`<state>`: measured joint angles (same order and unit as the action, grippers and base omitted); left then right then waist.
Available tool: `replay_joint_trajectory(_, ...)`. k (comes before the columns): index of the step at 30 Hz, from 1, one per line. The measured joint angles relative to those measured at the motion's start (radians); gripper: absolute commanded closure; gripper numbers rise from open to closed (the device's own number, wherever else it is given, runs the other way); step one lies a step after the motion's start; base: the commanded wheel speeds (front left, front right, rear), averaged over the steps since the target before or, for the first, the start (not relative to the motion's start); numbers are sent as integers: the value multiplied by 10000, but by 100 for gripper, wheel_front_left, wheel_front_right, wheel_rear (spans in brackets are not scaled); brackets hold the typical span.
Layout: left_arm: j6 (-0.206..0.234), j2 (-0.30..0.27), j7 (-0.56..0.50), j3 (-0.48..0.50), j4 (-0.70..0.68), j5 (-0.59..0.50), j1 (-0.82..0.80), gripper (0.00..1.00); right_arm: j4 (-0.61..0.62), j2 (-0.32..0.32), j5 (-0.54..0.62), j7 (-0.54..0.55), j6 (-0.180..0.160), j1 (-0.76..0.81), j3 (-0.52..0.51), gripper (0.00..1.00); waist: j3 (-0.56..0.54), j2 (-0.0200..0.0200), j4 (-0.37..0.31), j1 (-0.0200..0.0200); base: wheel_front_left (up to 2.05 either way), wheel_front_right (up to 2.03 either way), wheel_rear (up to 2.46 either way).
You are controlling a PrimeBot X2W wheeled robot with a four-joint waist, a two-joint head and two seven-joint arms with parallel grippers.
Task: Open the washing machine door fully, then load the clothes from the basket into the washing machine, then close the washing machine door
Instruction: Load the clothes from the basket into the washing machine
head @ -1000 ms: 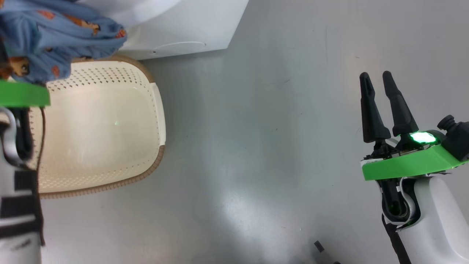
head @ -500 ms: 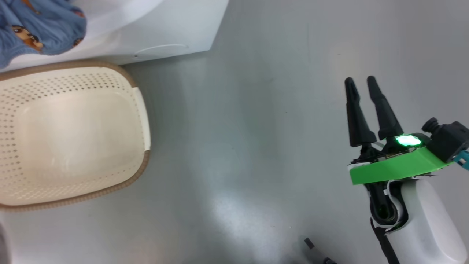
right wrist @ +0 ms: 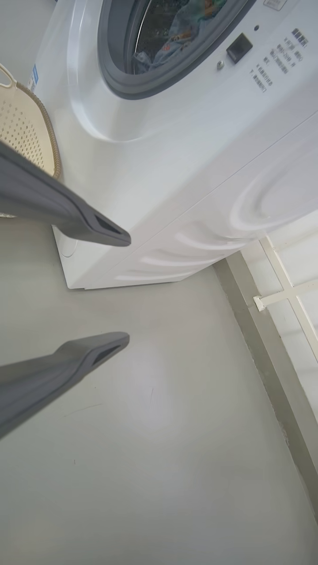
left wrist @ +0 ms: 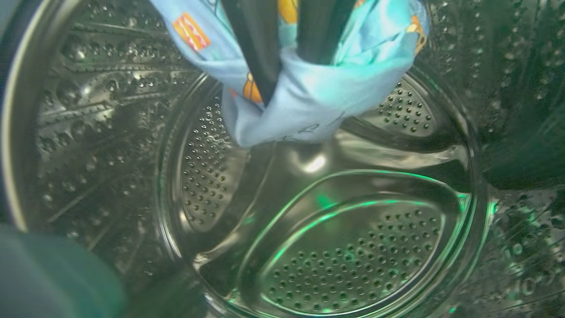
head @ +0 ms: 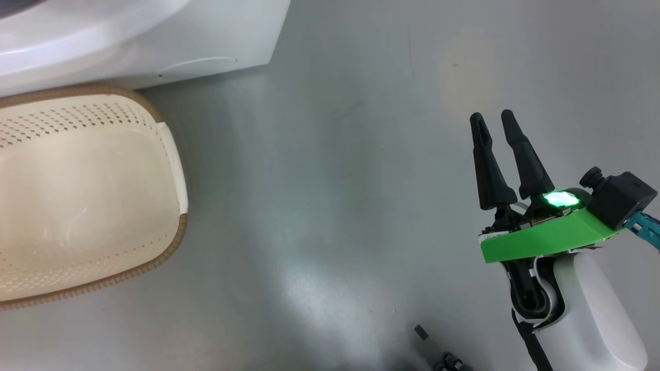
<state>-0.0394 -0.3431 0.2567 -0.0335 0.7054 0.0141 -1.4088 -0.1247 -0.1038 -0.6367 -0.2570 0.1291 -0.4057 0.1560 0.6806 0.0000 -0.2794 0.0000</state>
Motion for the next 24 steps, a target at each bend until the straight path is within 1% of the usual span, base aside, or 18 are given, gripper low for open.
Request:
replay_joint_trajectory(3,79,38,2,142,-104,150,346,100,-4,25,0,0,0,-4,36,0,58,0,-21,0,0,0,0)
replay_joint_trajectory(4,84,21,0,125,-10,142,503,82,-6,25,0,0,0,-5,46,0,58,0,-17,0,0,0,0)
replay_joint_trajectory(5,84,27,0,138,163,151,639,56,-6,31,0,0,0,-8,54,0,53,0,-13,0,0,0,0)
replay_joint_trajectory(6,79,42,0,165,437,205,747,1,-8,36,0,0,0,-8,65,0,39,0,-9,0,0,0,0)
replay_joint_trajectory(10,-56,73,-2,261,1406,453,899,0,-15,33,0,0,0,-7,104,0,-37,0,14,0,0,0,0)
replay_joint_trajectory(12,-182,81,-2,230,1906,468,895,0,-21,27,0,0,0,-7,102,0,-85,0,36,0,0,0,0)
replay_joint_trajectory(17,-324,134,-2,180,3147,564,773,0,-42,6,0,0,0,-5,104,0,-202,0,81,0,0,0,0)
replay_joint_trajectory(24,-364,201,-2,234,3258,740,549,0,-40,-13,0,0,0,-2,98,0,-266,0,111,0,0,0,0)
